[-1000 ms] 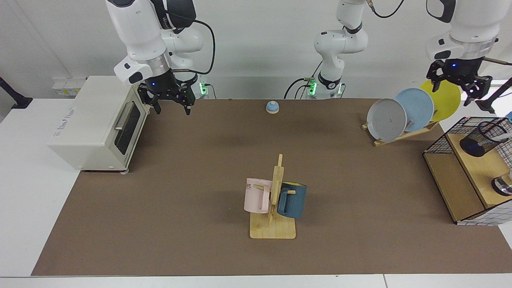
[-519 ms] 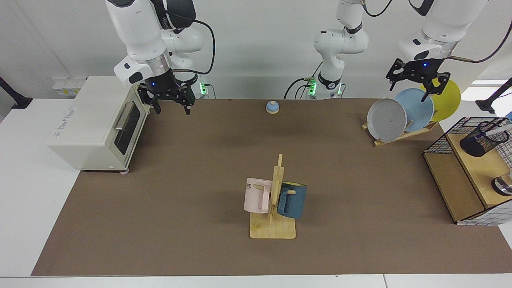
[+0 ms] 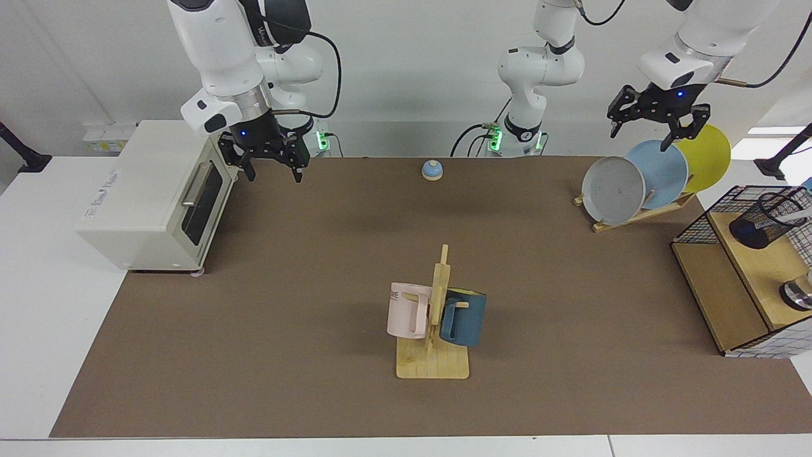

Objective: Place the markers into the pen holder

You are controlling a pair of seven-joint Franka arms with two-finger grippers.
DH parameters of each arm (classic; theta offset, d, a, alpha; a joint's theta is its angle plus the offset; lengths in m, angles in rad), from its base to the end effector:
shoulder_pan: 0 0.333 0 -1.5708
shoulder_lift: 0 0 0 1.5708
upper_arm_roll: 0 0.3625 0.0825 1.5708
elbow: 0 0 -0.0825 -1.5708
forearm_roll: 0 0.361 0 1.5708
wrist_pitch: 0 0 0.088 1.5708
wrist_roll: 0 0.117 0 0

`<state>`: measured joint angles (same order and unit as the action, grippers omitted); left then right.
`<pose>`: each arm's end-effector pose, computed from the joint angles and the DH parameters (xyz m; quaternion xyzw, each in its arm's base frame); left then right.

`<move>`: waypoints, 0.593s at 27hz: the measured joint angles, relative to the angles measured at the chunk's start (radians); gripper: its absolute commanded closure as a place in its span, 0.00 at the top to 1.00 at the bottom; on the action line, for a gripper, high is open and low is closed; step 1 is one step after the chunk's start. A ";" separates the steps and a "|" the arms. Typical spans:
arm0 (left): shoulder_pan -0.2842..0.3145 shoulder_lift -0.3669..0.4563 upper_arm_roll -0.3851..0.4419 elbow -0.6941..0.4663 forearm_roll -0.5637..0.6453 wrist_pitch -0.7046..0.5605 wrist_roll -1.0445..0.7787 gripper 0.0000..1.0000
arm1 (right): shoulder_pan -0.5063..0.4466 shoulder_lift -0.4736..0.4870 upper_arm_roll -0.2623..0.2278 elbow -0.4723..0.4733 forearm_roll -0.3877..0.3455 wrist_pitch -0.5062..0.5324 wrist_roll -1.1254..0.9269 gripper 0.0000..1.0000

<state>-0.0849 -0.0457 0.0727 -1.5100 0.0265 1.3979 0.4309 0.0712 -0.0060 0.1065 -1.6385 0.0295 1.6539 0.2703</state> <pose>0.4961 -0.0014 0.6967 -0.9753 0.2179 0.0349 0.0043 0.5272 0.0982 0.6410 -0.9987 0.0473 -0.0072 0.0164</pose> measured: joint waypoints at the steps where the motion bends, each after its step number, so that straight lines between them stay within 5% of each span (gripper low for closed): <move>1: 0.000 0.004 0.001 0.005 0.000 0.000 -0.003 1.00 | 0.000 0.000 0.000 0.000 0.000 0.000 0.000 1.00; 16: 0.002 0.022 0.003 0.040 0.000 0.000 -0.013 1.00 | 0.000 0.000 0.000 0.000 0.000 0.000 0.000 1.00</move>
<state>-0.0832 -0.0241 0.0756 -1.4705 0.0264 1.3979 0.4177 0.0712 -0.0060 0.1065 -1.6385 0.0295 1.6539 0.2703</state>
